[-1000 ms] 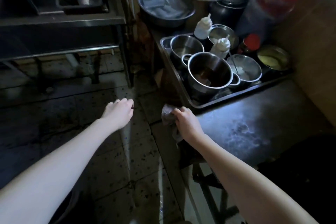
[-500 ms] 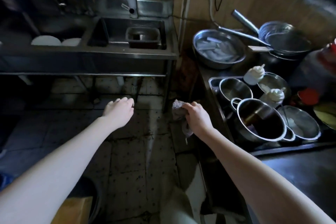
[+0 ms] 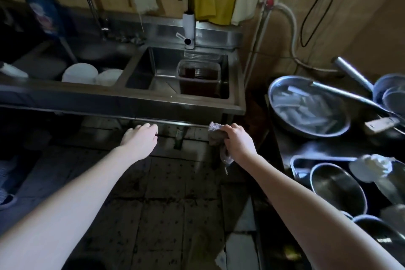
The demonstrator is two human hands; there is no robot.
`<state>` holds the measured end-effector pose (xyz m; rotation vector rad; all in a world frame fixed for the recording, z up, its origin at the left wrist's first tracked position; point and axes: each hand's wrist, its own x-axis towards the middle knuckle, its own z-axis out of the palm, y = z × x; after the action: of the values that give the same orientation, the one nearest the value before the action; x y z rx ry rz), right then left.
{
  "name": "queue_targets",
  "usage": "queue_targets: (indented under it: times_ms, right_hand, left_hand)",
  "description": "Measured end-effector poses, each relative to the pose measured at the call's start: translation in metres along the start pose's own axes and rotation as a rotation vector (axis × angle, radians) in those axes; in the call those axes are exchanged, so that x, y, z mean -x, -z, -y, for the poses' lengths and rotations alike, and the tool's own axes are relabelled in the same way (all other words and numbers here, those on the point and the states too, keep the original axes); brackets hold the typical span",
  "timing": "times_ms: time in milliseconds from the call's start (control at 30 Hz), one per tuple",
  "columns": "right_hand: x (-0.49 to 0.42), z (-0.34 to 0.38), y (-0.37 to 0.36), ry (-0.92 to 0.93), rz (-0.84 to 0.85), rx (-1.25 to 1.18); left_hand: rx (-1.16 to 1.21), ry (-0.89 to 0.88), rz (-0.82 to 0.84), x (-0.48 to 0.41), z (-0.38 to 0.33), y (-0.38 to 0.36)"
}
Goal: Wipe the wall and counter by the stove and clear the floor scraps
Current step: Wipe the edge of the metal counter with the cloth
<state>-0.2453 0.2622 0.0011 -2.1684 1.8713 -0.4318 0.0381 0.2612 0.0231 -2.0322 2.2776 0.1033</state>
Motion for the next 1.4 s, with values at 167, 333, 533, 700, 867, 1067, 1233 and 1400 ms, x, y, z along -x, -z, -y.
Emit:
queue_targets:
  times_ms: [167, 333, 533, 700, 867, 1067, 1233, 1400]
  right_hand:
    - [-0.081, -0.008, 0.001, 0.027, 0.026, 0.008]
    - [-0.141, -0.011, -0.004, 0.043, 0.043, 0.034]
    - [-0.201, -0.014, -0.017, 0.037, 0.067, 0.053]
    - [-0.243, -0.019, -0.04, -0.001, 0.096, 0.071]
    - [-0.262, -0.02, -0.074, -0.111, 0.193, 0.098]
    - [-0.261, -0.023, -0.104, -0.157, 0.201, 0.115]
    - [-0.264, -0.026, -0.103, -0.146, 0.239, 0.094]
    - [-0.265, -0.024, -0.086, -0.131, 0.259, 0.101]
  left_hand:
    - [0.008, 0.013, -0.03, -0.067, 0.007, 0.007]
    - [0.021, 0.015, 0.0, -0.12, 0.009, 0.002]
    - [0.059, 0.002, 0.018, -0.182, 0.022, -0.002]
    - [0.088, -0.044, 0.07, -0.239, 0.03, -0.009]
    - [0.163, -0.111, 0.082, -0.293, 0.031, -0.014]
    - [0.162, -0.194, 0.161, -0.332, 0.036, -0.025]
    - [0.149, -0.228, 0.18, -0.339, 0.031, -0.023]
    - [0.118, -0.212, 0.161, -0.334, 0.029, -0.001]
